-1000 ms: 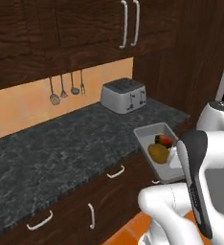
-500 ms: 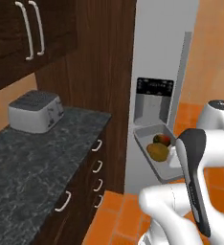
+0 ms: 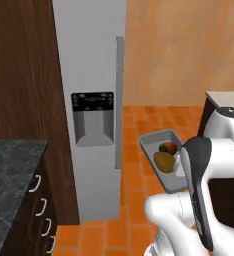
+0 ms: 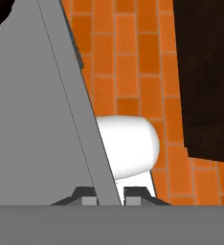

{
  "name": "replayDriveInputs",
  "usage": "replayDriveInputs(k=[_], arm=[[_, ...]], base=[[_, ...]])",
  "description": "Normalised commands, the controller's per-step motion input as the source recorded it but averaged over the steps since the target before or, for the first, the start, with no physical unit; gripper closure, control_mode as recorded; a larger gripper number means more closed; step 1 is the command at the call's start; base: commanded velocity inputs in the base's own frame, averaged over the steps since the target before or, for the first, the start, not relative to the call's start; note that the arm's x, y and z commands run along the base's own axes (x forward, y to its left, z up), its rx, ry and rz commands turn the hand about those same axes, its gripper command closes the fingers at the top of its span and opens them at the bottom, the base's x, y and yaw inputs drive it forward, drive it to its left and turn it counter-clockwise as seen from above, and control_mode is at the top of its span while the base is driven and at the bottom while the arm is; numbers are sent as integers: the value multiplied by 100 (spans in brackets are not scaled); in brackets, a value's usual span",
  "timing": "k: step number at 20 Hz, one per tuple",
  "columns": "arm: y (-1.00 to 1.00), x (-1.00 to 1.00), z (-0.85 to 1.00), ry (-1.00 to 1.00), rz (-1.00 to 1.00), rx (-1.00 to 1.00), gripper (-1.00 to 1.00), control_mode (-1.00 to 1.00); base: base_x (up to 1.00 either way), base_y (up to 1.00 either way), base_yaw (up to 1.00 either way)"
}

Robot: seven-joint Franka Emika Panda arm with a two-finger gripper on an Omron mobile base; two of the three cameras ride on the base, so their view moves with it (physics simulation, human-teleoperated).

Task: Take the meat container that has the shrimp and place it on the second highest rack of the freezer. Then take the vegetable container that has the bell pepper and avocado and place it on the highest rack of the freezer.

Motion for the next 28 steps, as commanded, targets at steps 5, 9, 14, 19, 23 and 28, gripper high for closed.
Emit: replayDriveInputs(k=[5, 9, 14, 19, 23, 28], arm=[[0, 0, 0, 0, 0, 0, 100, 100], [0, 0, 0, 0, 0, 0, 100, 100], [0, 0, 0, 0, 0, 0, 100, 100], [0, 0, 0, 0, 0, 0, 100, 100], [0, 0, 0, 0, 0, 0, 100, 100], [0, 0, 0, 0, 0, 0, 100, 100]], base=[[100, -100, -2], [100, -91, -7], [100, -7, -13], [100, 1, -14], [100, 0, -7], [100, 0, -3]])
